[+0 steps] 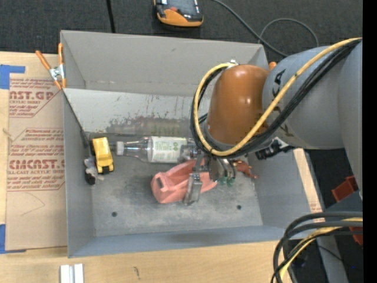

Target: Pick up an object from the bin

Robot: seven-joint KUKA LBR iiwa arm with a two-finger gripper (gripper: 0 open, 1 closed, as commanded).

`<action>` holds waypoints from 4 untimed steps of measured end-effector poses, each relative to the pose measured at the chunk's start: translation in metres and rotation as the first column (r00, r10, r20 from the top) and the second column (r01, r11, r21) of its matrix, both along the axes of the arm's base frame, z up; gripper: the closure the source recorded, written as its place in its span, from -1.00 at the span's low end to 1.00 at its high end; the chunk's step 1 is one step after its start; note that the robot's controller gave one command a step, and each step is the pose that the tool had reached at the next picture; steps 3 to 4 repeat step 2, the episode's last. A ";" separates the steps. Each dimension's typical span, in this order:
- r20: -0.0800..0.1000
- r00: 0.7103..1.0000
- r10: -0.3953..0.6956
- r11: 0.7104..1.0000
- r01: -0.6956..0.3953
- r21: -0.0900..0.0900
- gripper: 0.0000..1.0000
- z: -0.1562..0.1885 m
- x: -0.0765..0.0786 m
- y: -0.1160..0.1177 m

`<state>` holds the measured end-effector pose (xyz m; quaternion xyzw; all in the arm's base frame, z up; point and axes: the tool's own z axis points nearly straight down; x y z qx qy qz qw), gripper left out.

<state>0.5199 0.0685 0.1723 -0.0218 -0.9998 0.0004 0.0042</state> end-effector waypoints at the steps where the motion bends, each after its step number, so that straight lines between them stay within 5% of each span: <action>1: 0.018 1.000 -0.010 1.000 0.010 0.001 1.00 -0.016 0.008 0.017; 2: -0.014 1.000 -0.003 1.000 0.003 -0.002 1.00 -0.010 -0.003 0.008; 4: -0.014 1.000 -0.003 1.000 0.003 -0.002 1.00 -0.010 -0.003 0.008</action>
Offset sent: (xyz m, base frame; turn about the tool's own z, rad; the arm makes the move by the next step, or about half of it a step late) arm -0.0055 -0.0216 0.1072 -0.0054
